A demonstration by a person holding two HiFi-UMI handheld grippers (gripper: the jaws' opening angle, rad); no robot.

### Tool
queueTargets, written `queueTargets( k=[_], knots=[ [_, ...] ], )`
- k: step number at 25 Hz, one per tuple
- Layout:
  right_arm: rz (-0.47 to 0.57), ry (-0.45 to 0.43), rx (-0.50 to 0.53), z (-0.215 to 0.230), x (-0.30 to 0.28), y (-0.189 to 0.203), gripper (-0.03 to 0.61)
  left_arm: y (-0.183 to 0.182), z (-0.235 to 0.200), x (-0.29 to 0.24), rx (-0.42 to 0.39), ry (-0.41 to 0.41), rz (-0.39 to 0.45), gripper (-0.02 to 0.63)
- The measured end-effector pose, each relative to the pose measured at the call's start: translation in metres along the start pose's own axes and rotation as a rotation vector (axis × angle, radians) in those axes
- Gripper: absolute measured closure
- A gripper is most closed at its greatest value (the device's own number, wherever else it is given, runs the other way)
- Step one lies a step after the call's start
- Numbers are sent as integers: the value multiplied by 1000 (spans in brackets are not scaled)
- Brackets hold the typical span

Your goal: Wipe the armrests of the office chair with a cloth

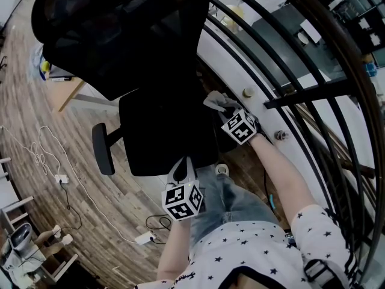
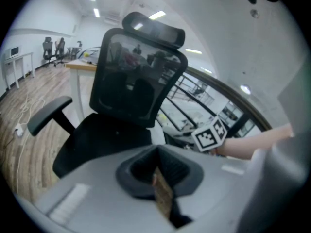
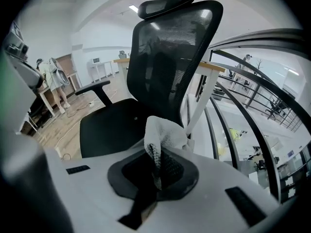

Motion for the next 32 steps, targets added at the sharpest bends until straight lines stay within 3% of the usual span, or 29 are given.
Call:
queueTargets(
  k=[32],
  knots=[
    [15, -11, 34, -61, 22, 58, 552, 46, 22, 21, -17, 13, 34, 606]
  ],
)
Point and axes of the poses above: the fingertips, and each gripper's own axes: x backward along the fingers, z to its right, y out of its underside, the point moved 5 cm from there along x, backward along the fingers, and after that the axes turned 14 degrees about -z, right-handed, at the moved point
